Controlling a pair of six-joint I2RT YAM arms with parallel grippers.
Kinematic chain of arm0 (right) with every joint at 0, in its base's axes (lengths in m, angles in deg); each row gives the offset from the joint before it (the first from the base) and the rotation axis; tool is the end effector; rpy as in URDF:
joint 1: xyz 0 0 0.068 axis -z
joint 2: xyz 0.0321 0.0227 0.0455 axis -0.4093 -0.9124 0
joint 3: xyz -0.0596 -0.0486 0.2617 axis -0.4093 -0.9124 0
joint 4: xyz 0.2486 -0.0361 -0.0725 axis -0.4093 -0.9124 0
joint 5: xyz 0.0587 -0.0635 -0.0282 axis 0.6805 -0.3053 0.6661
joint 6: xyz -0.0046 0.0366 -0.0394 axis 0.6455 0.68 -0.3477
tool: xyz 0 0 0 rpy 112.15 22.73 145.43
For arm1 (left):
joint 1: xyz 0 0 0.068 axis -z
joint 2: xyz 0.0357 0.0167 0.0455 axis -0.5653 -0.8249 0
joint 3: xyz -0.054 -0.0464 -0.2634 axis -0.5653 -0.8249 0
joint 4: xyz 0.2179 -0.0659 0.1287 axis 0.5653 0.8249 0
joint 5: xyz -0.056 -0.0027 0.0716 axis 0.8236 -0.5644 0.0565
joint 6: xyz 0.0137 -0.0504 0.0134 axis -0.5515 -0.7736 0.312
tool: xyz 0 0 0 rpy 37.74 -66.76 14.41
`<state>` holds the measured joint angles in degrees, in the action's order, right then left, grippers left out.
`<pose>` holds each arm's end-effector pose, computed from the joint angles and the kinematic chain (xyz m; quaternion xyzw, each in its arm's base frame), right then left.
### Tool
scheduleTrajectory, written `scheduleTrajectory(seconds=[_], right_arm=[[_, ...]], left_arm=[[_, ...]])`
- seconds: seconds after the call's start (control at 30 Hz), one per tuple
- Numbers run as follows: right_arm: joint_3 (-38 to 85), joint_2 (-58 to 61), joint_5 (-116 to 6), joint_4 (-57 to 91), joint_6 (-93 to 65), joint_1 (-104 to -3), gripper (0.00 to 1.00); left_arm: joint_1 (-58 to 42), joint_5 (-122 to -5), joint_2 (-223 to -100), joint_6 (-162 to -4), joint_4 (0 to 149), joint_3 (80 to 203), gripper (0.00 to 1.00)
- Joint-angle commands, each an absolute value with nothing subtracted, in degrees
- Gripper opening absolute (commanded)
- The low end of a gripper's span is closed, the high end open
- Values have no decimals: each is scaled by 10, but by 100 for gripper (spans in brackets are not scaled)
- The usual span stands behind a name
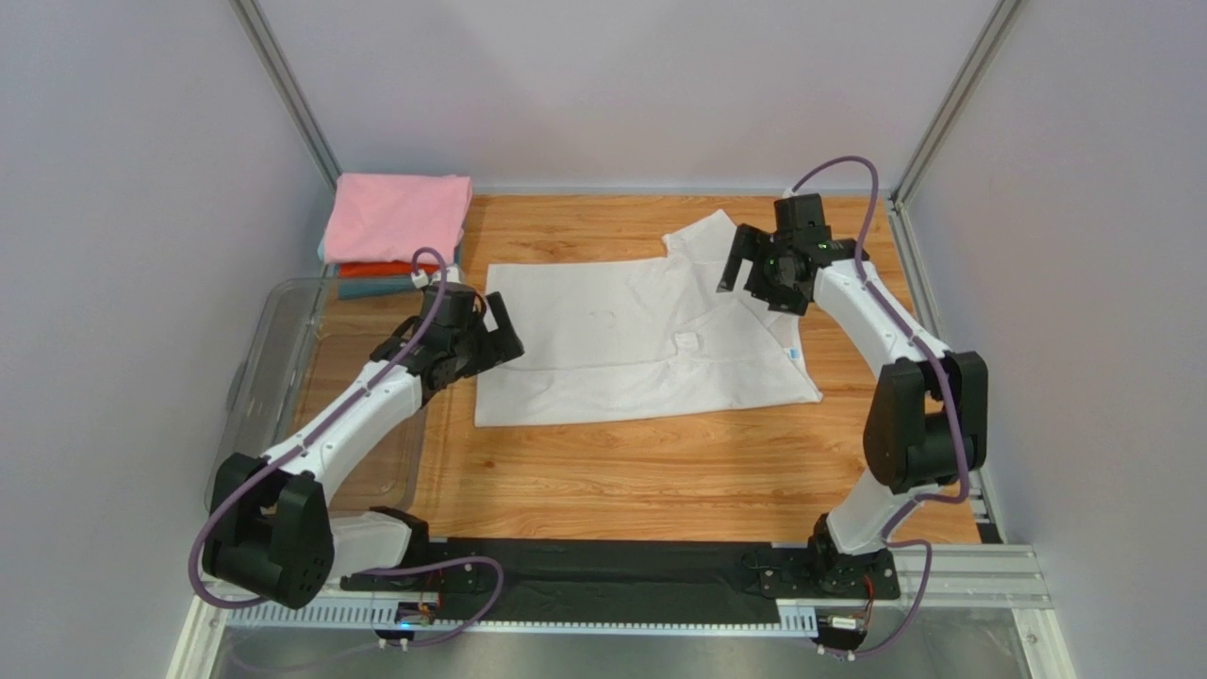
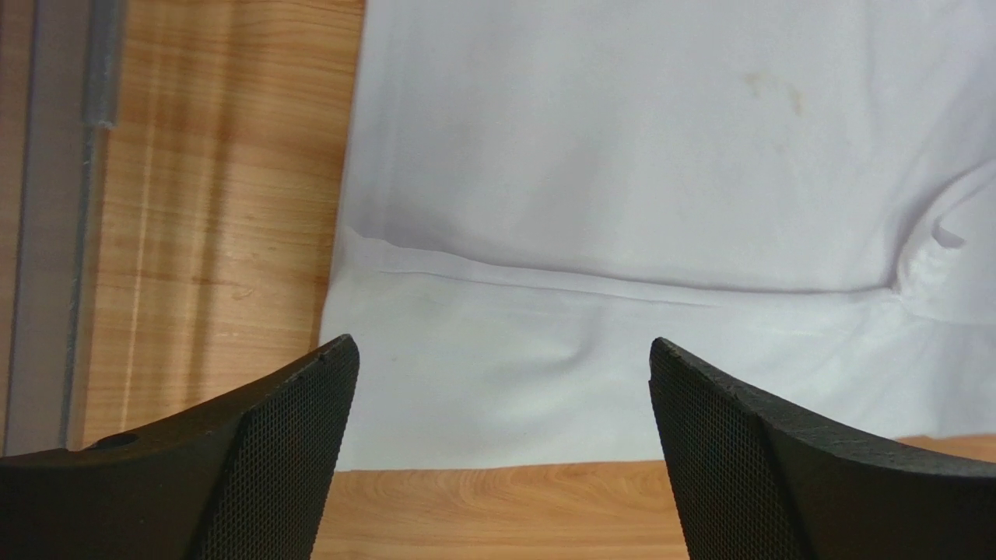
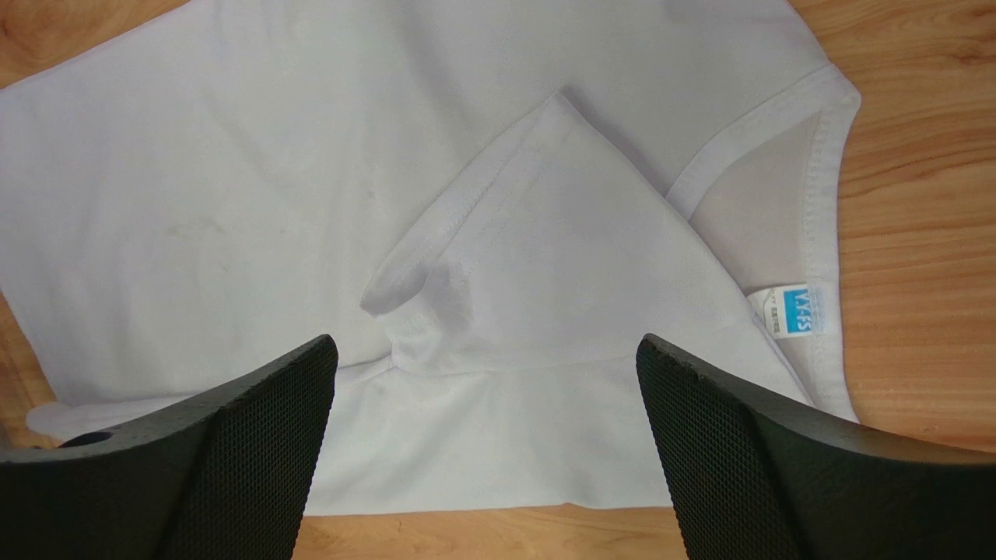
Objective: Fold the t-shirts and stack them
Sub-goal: Fold the tshirt
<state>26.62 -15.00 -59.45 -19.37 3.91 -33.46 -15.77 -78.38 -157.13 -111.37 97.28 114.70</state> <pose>0.3619 0.0610 0.2620 0.1223 0.9481 0.1078 0.2728 0.2447 -0.0782 0.2326 -0.1887 0.9080 -0.1333 0.3494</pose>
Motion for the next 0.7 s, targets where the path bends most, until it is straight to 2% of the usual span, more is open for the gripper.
scheduleTrajectory(seconds=[0.0,0.2,0.43,0.67], right_arm=[[215,-69,-576,-177,46,-336,100],[137,-36,-546,-150,53,-337,100],[127,-111,-522,-107,53,-339,100],[99,-170,-550,-90,77,-339,100]], left_arm=[[-154,-722,-1548,-1087,948,1168,100],[-142,-626,-1578,-1092,896,1157,100],[-132,-576,-1697,-1112,834,1158,100],[-120,-572,-1748,-1138,804,1142,100]])
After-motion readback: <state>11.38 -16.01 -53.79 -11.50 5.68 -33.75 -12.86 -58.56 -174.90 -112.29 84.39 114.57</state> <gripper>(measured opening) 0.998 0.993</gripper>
